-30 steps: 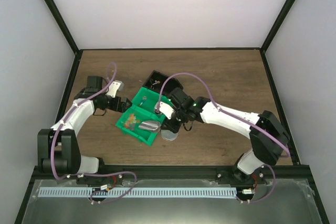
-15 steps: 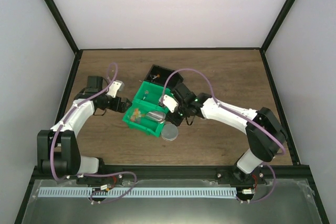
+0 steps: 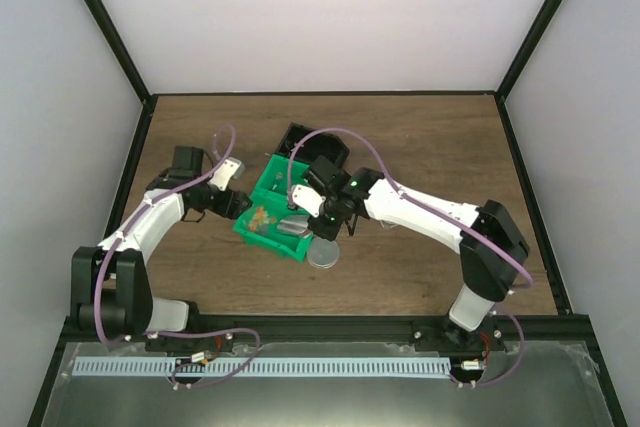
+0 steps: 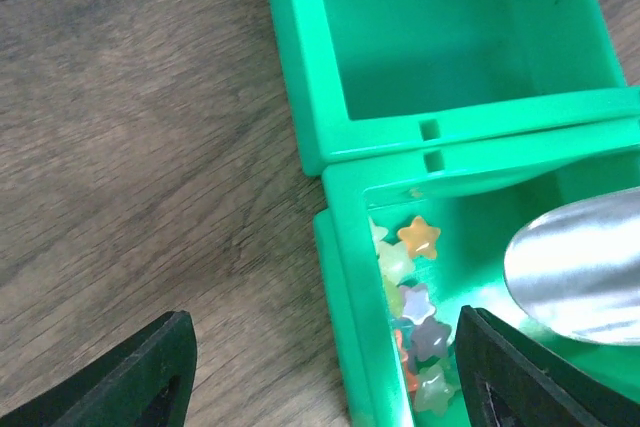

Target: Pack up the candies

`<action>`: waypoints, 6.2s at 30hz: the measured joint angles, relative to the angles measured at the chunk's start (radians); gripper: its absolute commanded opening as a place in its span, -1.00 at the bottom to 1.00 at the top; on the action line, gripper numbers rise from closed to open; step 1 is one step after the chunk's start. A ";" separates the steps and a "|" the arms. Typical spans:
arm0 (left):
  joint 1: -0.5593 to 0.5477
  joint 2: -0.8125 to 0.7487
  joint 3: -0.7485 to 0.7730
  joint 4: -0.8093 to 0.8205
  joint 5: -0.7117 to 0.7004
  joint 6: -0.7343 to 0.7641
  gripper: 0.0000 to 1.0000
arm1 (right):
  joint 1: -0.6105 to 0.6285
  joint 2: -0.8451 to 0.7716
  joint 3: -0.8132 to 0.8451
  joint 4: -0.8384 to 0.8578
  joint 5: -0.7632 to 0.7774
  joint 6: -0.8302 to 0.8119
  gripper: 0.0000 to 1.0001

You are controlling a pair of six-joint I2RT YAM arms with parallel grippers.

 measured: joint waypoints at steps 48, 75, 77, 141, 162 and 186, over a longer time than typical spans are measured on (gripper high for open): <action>0.011 0.126 0.037 -0.135 0.108 0.222 -0.73 | 0.044 0.296 0.223 0.060 0.074 0.021 -0.99; 0.024 0.196 0.084 -0.161 0.103 0.216 -0.63 | 0.021 0.089 -0.341 0.777 -0.004 0.167 -0.99; 0.024 0.203 0.084 -0.169 0.103 0.217 -0.63 | 0.019 0.079 -0.354 0.803 -0.004 0.172 -0.99; 0.043 0.207 0.199 -0.229 0.126 0.162 0.23 | -0.473 -0.776 -0.661 0.393 -0.101 -0.029 -0.99; 0.043 0.230 0.214 -0.185 0.153 0.140 0.24 | -0.867 -0.831 -0.571 0.026 -0.190 -0.391 -0.99; 0.042 0.243 0.214 -0.140 0.169 0.113 0.24 | -0.873 -0.725 -0.521 -0.193 -0.159 -0.483 -0.99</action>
